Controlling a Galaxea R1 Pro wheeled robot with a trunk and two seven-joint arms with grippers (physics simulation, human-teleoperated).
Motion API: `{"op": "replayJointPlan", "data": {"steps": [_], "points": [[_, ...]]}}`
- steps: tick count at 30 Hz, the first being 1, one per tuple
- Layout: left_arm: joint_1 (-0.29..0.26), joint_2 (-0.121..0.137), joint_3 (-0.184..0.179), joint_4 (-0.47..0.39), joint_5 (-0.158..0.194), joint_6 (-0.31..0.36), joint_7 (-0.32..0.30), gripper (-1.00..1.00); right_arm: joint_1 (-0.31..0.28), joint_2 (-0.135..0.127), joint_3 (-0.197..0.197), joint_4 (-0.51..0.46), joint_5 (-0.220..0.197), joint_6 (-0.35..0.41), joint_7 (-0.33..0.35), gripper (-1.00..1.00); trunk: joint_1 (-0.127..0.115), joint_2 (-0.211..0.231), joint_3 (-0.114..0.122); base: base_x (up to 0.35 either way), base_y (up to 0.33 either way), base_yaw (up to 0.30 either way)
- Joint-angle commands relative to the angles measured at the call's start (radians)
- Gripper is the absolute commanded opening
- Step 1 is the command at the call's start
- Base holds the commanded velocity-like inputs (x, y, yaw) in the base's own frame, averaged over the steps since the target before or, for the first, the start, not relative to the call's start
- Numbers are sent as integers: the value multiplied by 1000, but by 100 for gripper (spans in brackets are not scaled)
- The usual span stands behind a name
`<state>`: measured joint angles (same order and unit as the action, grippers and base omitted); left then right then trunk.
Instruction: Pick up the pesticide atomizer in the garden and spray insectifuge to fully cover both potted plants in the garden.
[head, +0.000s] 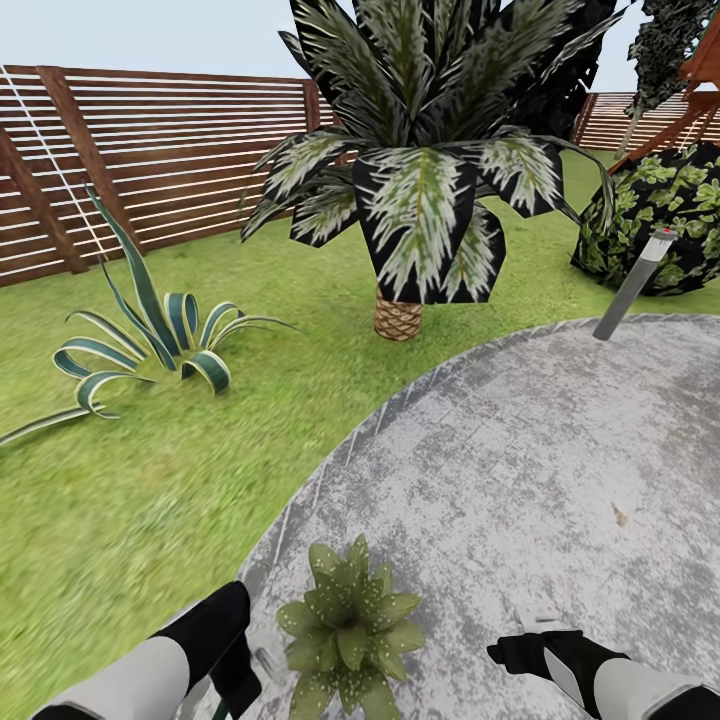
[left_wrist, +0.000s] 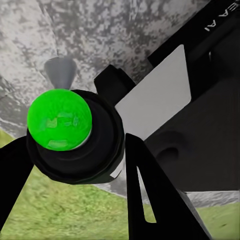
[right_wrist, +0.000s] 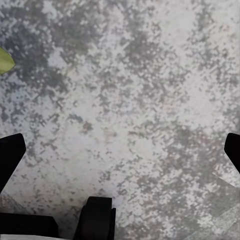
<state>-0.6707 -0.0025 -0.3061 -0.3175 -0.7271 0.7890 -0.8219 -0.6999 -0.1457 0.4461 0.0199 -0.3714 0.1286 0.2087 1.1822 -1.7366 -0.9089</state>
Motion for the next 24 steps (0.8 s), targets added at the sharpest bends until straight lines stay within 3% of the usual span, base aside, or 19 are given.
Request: {"op": "replayJointPlan", "data": {"steps": [1, 5, 6, 9, 11, 12, 16, 24], "points": [[-1, 0, 2, -4, -11, 1, -9, -100, -1, 0, 8, 2, -11, 2, 5, 100, 0, 0, -1, 0, 0, 0], [-4, -2, 1, -12, -13, 1, -10, -100, -1, 0, 9, 2, -11, 2, 5, 100, 0, 0, -1, 0, 0, 0], [-5, -2, 0, -15, -30, 2, -11, -100, -1, 0, 9, 2, -11, 2, 5, 100, 0, 0, -2, 0, 0, 0], [-6, -1, -1, -16, -131, 5, -13, -100, -1, 0, 9, 2, -11, 2, 5, 100, 0, 0, -3, 0, 0, 0], [-6, 2, 0, -14, -224, 5, -14, -100, -1, 0, 9, 2, -11, 2, 5, 100, 0, 0, -4, 0, 0, 0], [-6, 5, 1, -14, -241, 6, -15, -100, -1, 0, 9, 2, -11, 2, 5, 100, 0, 0, -4, 0, 0, 0], [-6, 20, 1, -15, -258, 7, -16, -100, -1, 0, 9, 2, -11, 2, 5, 100, 0, 0, -5, 0, 0, 0], [-9, 20, 4, -27, -257, 7, -16, -100, -1, 0, 11, 2, -11, 2, 5, 100, 0, 0, -5, 0, 0, 0]]}}
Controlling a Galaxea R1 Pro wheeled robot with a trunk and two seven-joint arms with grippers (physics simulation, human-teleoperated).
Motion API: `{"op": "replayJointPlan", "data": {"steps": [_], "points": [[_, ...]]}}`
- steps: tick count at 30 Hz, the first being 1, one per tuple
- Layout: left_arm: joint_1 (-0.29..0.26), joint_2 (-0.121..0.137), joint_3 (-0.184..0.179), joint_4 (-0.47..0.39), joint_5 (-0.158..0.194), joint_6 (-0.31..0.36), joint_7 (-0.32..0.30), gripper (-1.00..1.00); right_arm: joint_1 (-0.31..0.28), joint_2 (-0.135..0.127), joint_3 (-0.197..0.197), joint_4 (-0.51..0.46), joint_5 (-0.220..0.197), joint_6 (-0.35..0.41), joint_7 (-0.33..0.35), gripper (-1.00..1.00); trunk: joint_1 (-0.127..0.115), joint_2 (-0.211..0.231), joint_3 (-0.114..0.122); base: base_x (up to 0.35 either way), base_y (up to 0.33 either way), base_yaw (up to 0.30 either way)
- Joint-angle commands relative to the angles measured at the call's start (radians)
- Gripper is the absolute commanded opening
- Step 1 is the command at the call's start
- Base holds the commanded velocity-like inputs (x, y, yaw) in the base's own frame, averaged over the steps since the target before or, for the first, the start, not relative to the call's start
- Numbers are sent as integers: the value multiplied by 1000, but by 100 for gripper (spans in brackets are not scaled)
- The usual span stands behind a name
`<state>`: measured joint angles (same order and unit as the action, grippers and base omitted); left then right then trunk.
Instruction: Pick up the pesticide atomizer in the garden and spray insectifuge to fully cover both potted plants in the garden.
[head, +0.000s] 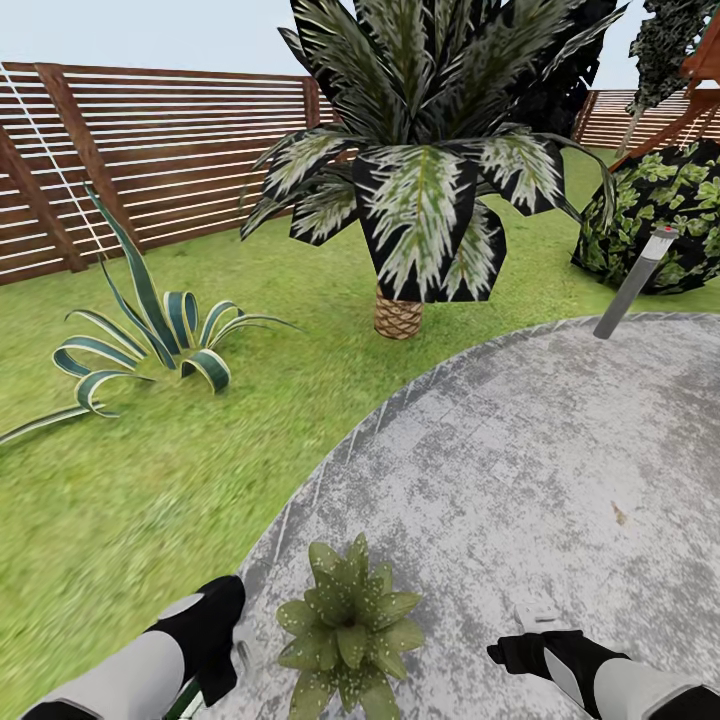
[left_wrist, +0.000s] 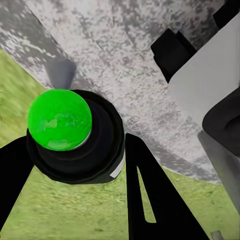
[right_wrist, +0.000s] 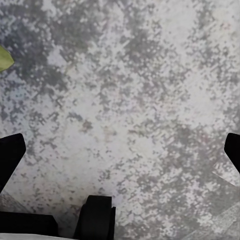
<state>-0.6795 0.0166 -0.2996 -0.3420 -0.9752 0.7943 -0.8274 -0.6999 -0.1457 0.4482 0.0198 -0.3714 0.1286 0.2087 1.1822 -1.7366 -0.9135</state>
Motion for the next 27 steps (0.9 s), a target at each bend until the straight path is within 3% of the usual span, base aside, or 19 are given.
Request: {"op": "replayJointPlan", "data": {"steps": [1, 12, 16, 22, 24, 27], "points": [[0, 0, -2, -16, -9, 2, -11, -100, -1, 0, 8, 2, -11, 2, 4, 100, 0, 0, -1, 0, 0, 0], [-15, 0, -2, -80, -9, 5, -33, -100, -1, 0, 7, 2, -11, 2, 4, 100, 0, 0, -1, 0, 0, 0], [-13, 0, -5, -67, -7, 5, -33, -100, -1, 0, 7, 2, -11, 2, 4, 100, 0, 0, -1, 0, 0, 0], [-5, 0, -5, 35, -3, 1, -30, -100, -1, 0, 8, 2, -11, 2, 4, 100, 0, 0, -1, 0, 0, 0], [-5, -1, 14, 40, 13, 1, -30, -100, -1, 0, 9, 2, -11, 2, 4, 100, 0, 0, -1, 0, 0, 0], [-5, -4, 63, 38, 79, 1, -29, -100, -1, 0, 8, 2, -11, 2, 4, 100, 0, 0, -1, 0, 0, 2]]}}
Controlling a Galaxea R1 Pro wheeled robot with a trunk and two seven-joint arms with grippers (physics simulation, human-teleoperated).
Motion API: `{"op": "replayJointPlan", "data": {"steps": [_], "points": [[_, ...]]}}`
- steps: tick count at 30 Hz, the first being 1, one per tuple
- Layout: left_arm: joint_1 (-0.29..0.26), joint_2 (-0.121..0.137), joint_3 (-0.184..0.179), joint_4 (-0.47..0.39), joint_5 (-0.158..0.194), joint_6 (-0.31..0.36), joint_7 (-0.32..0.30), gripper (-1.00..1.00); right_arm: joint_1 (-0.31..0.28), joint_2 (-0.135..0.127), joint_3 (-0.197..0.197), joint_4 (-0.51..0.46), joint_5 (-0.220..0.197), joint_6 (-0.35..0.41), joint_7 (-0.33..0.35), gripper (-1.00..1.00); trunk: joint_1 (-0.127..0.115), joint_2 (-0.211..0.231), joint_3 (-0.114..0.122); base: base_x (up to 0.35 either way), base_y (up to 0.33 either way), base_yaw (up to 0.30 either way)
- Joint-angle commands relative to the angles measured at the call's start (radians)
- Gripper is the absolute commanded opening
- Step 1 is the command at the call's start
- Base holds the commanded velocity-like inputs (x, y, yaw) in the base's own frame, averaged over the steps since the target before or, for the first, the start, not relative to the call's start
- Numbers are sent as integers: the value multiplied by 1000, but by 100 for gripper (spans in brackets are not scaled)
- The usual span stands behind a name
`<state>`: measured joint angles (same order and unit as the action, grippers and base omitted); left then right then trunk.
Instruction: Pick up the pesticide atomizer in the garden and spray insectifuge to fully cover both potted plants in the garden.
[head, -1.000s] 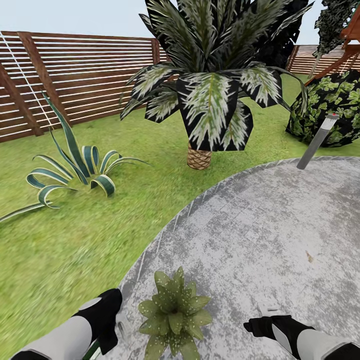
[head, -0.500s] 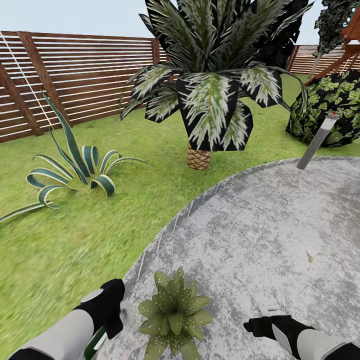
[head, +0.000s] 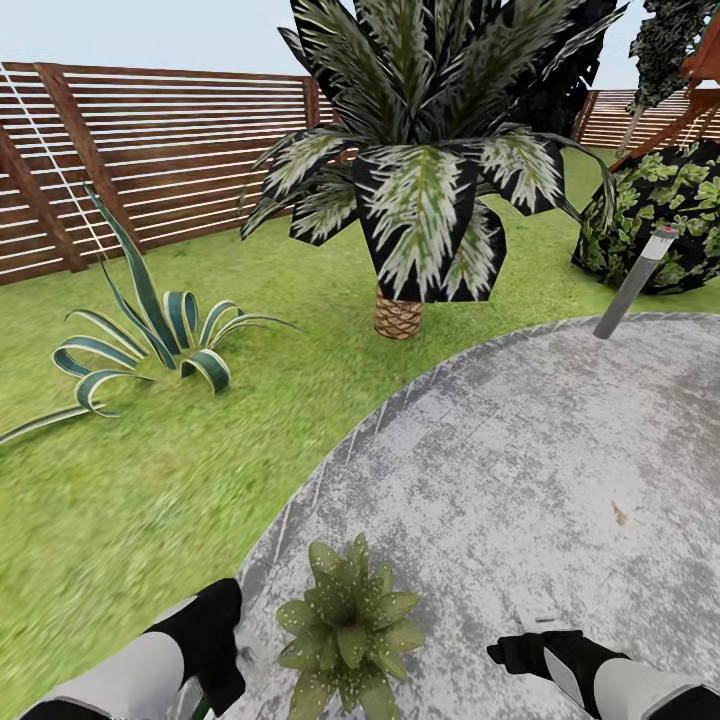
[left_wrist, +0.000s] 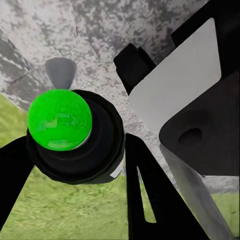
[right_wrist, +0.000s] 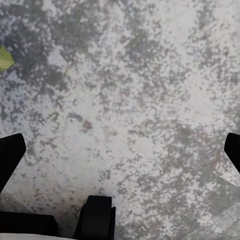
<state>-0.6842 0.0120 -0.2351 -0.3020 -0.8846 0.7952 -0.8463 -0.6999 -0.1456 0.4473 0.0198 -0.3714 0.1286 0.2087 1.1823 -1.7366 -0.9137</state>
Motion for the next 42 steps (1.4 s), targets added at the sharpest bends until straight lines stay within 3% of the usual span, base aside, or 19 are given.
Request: {"op": "replayJointPlan", "data": {"steps": [1, 6, 11, 28, 36, 38, 41, 42], "points": [[0, 0, 5, -3, 6, 1, -10, -100, -1, 0, 8, 2, -11, 2, 4, 100, 0, 0, -1, 0, 0, 63], [0, -6, 11, -5, 37, 1, -10, -100, -1, 0, 9, 2, -11, 2, 4, 100, 0, 0, -4, -35, -74, 140], [0, -23, 11, -5, 38, 1, -10, -100, -1, 0, 10, 2, -11, 2, 4, 100, 0, 0, -5, -100, -279, 16], [0, -24, 11, -39, 36, 4, -12, -100, -1, 0, 11, 2, -10, 2, 4, 100, 0, 0, -7, -182, -281, 2], [0, -32, 12, -40, 40, 25, -13, -100, -1, 1, 10, 2, -10, 2, 4, 100, 0, 0, -15, -243, -261, 172], [0, -37, 13, -40, 61, 29, -14, -100, -1, 0, 11, 2, -10, 2, 4, 100, 0, 0, -17, -249, -256, 202], [0, -38, 18, -40, 174, 32, -14, -100, -1, 1, 16, 2, -9, 1, 4, 100, 0, 0, -20, -255, -251, 132], [0, -38, 18, -41, 195, 32, -14, -100, -1, 1, 17, 2, -8, 1, 4, 100, 0, 0, -20, -257, -250, 44]]}}
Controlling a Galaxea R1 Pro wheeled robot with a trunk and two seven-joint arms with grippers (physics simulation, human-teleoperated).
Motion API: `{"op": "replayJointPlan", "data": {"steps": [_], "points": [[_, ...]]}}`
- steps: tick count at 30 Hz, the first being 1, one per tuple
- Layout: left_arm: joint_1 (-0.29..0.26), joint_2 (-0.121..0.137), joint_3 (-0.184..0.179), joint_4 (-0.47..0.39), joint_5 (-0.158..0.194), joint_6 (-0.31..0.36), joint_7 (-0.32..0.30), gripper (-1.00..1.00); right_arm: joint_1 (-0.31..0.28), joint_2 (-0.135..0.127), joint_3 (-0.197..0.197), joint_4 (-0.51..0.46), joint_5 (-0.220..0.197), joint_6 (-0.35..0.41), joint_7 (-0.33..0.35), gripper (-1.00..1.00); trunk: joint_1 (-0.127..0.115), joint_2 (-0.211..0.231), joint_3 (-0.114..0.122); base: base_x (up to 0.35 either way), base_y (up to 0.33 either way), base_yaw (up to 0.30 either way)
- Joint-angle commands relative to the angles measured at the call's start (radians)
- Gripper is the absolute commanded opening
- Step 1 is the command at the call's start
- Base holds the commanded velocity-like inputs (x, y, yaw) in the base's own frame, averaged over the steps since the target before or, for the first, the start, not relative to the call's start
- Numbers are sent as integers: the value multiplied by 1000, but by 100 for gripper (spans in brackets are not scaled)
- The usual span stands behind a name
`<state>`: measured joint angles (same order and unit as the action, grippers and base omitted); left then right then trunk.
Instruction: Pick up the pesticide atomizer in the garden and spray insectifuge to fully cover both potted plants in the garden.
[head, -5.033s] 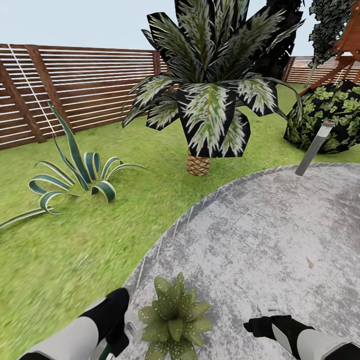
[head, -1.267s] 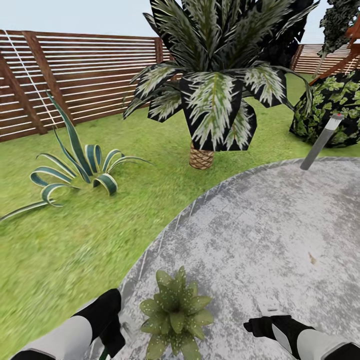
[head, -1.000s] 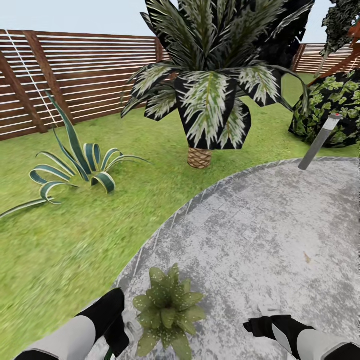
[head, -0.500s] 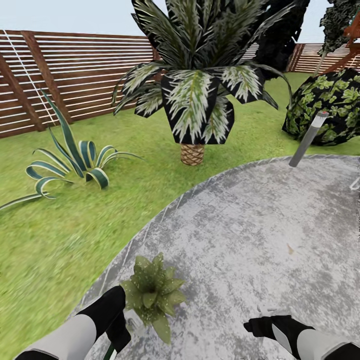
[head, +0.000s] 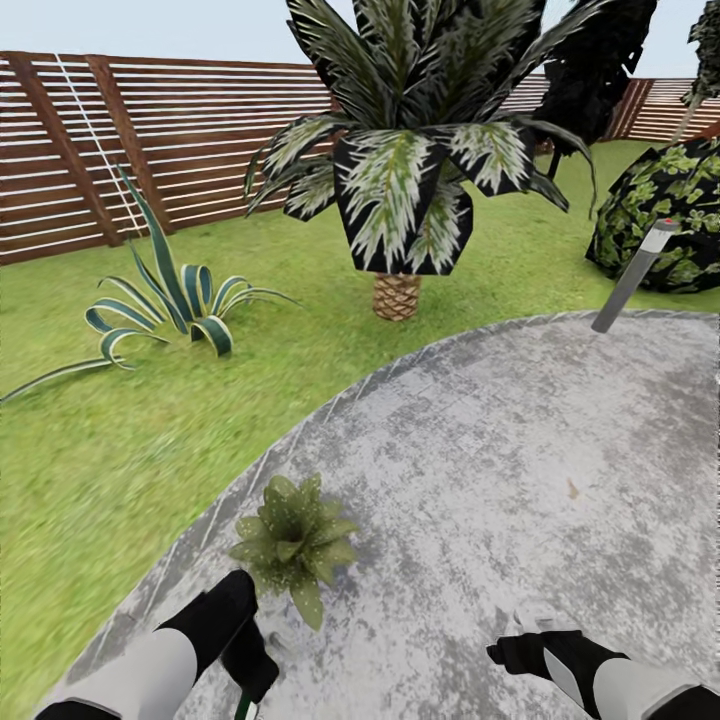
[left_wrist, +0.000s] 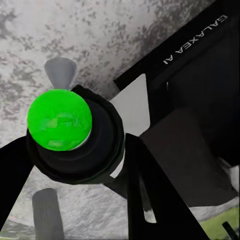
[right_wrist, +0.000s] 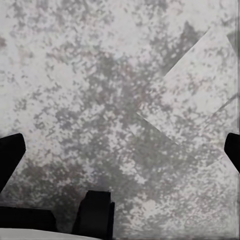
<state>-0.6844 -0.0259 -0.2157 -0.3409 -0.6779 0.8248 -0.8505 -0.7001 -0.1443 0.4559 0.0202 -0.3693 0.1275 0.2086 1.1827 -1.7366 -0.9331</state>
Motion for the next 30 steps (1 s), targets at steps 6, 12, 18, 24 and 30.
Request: {"op": "replayJointPlan", "data": {"steps": [6, 12, 18, 24, 30], "points": [[-1, -13, -3, -30, 24, 38, -10, -100, -1, 0, 10, 1, -10, 1, 5, 100, -1, 0, -1, -257, -250, 10], [-1, -9, -1, -38, 27, 71, -8, -100, -1, -5, 3, -2, -10, -1, 6, 100, -1, 0, -1, -257, -250, 0], [-1, -11, -3, -40, 27, 70, -1, -100, -1, -10, 2, -1, -9, -7, 6, 100, -1, 0, -1, -200, -265, 0], [-1, -14, -5, -117, 29, 70, -2, -100, -1, -12, 1, 7, -12, -10, 5, 100, -1, 0, 0, -54, -81, 0], [-1, -15, -6, -128, 30, 70, -5, -100, -1, -12, 1, 7, -13, -14, 2, 100, -1, 0, 9, -3, -4, 0]]}}
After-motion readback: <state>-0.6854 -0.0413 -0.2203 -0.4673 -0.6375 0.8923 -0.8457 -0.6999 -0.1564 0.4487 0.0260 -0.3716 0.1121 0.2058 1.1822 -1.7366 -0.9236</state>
